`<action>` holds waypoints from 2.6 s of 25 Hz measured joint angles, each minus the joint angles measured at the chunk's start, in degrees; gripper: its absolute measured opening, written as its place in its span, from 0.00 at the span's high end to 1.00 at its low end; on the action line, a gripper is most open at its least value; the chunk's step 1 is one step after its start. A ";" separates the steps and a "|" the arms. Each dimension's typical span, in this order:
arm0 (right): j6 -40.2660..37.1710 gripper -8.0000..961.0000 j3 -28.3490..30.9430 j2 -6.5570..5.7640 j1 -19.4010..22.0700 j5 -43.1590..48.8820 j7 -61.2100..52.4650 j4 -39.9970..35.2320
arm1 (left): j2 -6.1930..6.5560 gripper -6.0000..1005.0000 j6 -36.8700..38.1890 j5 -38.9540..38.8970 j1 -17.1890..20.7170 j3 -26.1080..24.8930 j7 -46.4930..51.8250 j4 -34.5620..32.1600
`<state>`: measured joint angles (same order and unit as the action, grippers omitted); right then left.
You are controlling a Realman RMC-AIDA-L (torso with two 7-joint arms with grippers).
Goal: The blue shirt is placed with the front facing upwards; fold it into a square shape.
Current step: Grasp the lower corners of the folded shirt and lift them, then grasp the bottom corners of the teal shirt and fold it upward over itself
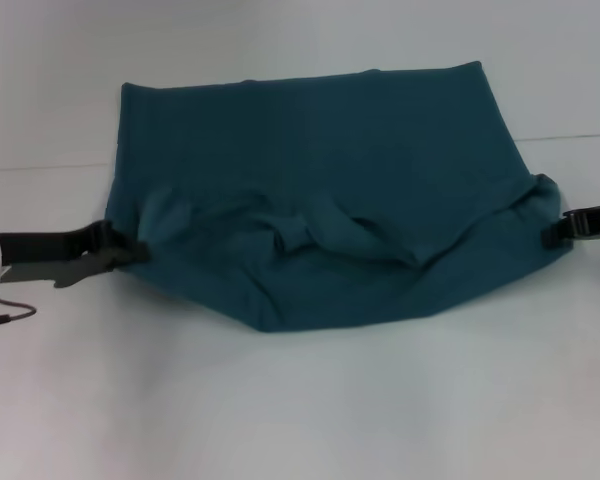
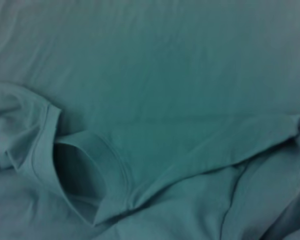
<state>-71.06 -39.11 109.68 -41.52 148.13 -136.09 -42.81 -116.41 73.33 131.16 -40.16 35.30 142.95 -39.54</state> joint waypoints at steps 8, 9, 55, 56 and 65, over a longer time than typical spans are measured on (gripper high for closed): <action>-12.71 0.92 -0.08 -0.56 1.47 3.18 0.11 -5.11 | 0.17 0.97 10.89 7.48 0.52 0.12 -0.24 -4.07; -14.18 0.92 -0.08 -0.44 1.63 4.08 0.20 -5.65 | 0.14 0.97 12.85 8.07 0.88 0.17 -0.29 -4.90; -8.13 0.92 9.27 1.29 3.76 -4.96 0.97 -9.30 | 2.73 0.97 10.81 18.62 -7.40 -4.12 5.74 0.84; -6.87 0.92 9.14 1.51 3.34 -5.27 0.41 -9.30 | 2.68 0.97 9.21 18.57 -8.01 -3.69 6.28 1.36; 7.07 0.92 8.03 2.76 -0.57 -5.45 -1.56 -4.61 | 2.45 0.97 -3.25 18.52 -12.26 -2.25 9.87 3.33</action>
<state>-63.99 -31.08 112.44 -42.09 142.68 -137.66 -47.42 -113.97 70.08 149.69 -52.42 33.05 152.83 -36.21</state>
